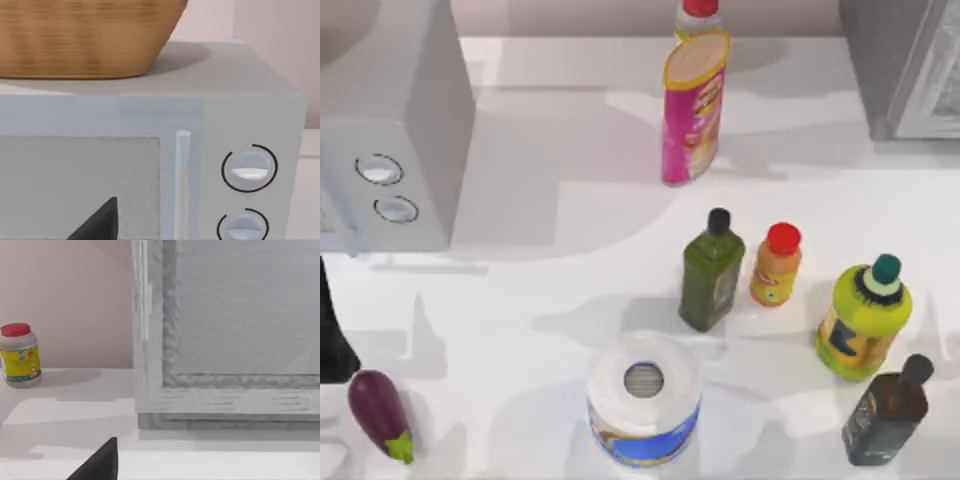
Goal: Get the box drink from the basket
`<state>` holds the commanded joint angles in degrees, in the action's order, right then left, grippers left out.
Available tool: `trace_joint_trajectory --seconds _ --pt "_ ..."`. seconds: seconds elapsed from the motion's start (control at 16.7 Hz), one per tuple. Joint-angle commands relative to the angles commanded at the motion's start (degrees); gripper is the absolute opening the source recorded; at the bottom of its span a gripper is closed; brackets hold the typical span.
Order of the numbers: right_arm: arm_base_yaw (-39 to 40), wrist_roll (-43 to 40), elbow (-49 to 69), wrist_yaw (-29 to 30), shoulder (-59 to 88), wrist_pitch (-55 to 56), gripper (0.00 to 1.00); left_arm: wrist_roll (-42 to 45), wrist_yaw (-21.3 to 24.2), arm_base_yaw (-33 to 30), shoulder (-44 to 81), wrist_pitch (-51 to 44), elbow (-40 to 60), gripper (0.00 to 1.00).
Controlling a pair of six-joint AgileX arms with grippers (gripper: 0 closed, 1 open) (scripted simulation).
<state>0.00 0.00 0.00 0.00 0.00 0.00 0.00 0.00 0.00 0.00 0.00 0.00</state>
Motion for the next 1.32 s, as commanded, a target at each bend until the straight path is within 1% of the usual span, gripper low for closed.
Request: trace_joint_trajectory --seconds 0.24,0.42,0.6,1.08,1.32 --pt "0.0 0.0 0.0 0.0 0.0 0.0 1.00 -0.1 0.5 0.5 1.8 0.5 1.1 1.00" --pt "0.0 0.0 0.0 0.0 0.0 0.0 1.00 0.0 2.3 2.3 8.7 2.8 5.7 1.00" --pt "0.0 0.0 0.0 0.0 0.0 0.0 1.00 0.2 5.1 5.0 19.5 6.6 13.0 1.00" --pt "0.0 0.0 0.0 0.0 0.0 0.0 1.00 0.5 14.5 13.6 55.0 18.4 36.1 1.00" --pt "0.0 0.0 0.0 0.0 0.0 0.0 1.00 0.6 18.7 17.3 70.3 23.5 46.1 1.00"
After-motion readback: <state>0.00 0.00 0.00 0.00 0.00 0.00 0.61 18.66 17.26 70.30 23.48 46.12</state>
